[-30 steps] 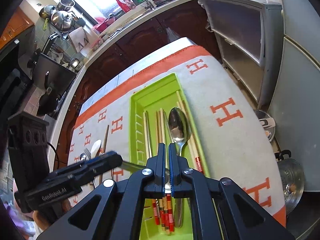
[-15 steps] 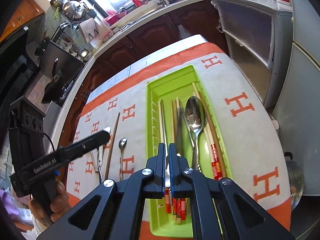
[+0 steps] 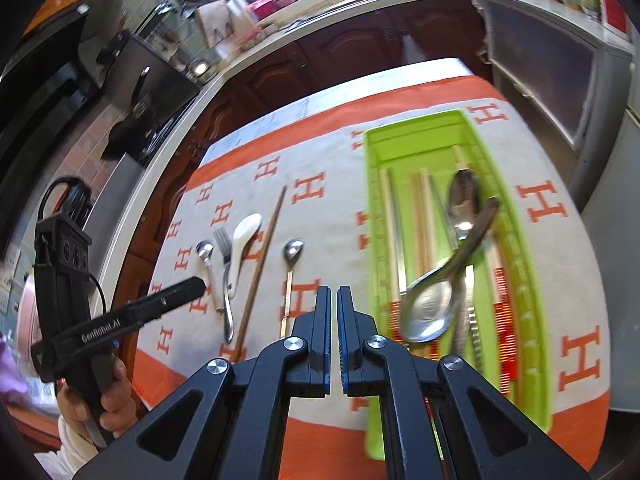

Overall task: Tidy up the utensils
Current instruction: 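Open both grippers and move them back over the remaining utensils, then grasp a small metal spoon with the right gripper while the left gripper grasps a wooden-handled spoon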

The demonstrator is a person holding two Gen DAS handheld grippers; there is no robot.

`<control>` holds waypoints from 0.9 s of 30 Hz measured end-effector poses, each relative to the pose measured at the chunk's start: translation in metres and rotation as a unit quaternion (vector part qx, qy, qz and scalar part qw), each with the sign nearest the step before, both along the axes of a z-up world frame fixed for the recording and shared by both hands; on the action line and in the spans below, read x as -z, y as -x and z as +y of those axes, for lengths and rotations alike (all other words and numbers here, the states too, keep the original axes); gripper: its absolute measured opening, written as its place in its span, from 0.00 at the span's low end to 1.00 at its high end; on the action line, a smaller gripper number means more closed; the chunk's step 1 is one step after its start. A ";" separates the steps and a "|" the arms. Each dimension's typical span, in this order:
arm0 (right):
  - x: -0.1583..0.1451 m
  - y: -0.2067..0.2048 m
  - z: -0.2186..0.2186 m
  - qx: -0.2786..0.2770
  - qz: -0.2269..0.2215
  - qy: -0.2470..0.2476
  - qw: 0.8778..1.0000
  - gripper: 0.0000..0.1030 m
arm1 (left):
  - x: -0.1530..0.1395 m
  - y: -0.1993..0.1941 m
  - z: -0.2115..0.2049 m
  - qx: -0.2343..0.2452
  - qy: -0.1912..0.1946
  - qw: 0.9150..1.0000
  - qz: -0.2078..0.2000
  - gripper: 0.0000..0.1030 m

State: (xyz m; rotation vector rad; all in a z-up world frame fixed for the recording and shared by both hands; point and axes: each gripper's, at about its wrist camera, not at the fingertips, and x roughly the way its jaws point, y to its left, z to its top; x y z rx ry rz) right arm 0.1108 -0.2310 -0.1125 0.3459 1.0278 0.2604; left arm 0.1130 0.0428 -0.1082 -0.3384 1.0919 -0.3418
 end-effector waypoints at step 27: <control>0.079 -0.082 0.126 -0.093 0.047 0.113 0.988 0.17 | 0.060 -0.055 0.085 -0.115 -0.058 0.990 0.055 0.39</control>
